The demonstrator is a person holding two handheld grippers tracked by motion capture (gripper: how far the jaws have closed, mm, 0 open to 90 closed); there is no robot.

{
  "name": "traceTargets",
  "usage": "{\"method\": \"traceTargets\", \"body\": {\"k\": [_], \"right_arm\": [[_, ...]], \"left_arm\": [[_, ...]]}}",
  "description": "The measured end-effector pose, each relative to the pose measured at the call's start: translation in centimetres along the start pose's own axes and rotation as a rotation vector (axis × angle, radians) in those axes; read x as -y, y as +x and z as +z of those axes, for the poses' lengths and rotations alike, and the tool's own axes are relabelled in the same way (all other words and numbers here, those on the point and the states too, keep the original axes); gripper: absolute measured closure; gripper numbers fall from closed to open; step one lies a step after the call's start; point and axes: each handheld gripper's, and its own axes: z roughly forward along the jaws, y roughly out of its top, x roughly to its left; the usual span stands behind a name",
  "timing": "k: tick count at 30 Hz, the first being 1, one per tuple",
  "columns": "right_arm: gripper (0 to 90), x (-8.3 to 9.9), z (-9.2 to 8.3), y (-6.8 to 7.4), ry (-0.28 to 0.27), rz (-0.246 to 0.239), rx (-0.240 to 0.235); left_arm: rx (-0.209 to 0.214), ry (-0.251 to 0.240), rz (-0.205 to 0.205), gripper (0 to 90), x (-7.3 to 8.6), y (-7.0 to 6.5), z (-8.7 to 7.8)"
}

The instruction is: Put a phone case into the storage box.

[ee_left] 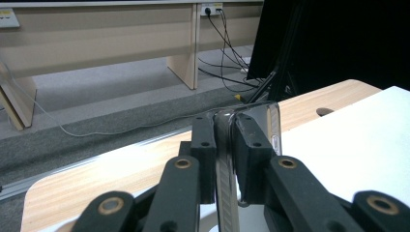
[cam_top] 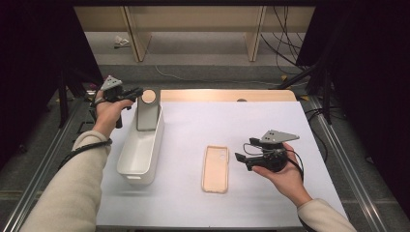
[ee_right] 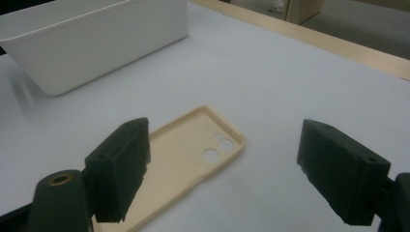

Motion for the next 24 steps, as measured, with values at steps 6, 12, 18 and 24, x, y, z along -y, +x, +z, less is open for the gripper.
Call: {"method": "traceTargets", "body": {"k": [6, 12, 18, 24], "right_arm": [[20.1, 0.01, 0.02, 0.01, 0.001, 0.000, -0.002], [20.1, 0.01, 0.02, 0.04, 0.000, 0.000, -0.001], [20.1, 0.01, 0.01, 0.01, 0.004, 0.000, -0.002], [20.1, 0.02, 0.03, 0.04, 0.003, 0.000, -0.004]], "left_arm": [[-0.012, 0.015, 0.009, 77.9, 0.25, 0.18, 0.11], [-0.030, 0.036, 0.020, 76.2, 0.45, 0.34, 0.17], [-0.048, 0.058, 0.027, 74.7, 0.72, 0.45, 0.28], [-0.062, 0.066, 0.025, 73.6, 0.92, 0.52, 0.38]]}}
